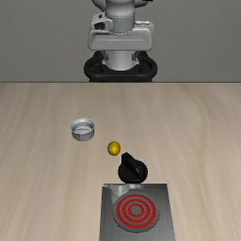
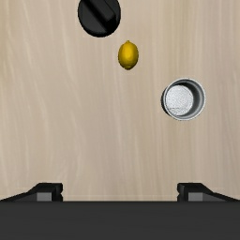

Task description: Pick up the lemon and place it on the ramekin with the stove turned on

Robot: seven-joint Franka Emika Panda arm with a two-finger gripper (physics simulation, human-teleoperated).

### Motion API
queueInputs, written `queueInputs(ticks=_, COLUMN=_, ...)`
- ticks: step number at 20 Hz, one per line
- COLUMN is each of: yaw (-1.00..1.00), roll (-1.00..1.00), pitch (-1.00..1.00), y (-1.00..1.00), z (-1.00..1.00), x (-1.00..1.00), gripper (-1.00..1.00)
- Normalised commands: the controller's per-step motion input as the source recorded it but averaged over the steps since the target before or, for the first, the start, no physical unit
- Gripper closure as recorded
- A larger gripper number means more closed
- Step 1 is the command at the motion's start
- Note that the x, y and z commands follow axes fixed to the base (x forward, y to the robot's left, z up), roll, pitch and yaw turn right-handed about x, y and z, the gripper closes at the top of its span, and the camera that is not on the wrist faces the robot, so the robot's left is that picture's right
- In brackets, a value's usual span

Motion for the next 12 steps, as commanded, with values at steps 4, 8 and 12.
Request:
queueInputs(ticks=4, yaw=-0.39, roll=0.00, pitch=0.00, y=0.00, z=0.00, x=0.00, gripper=-1.00)
queueInputs(ticks=8, yaw=-0.45, roll=0.00, pitch=0.00, y=0.00, z=0.00, x=0.00, gripper=-1.00)
queueInputs(ticks=12, yaw=-0.45, roll=0.00, pitch=0.00, y=0.00, z=0.00, x=0.00, gripper=-1.00)
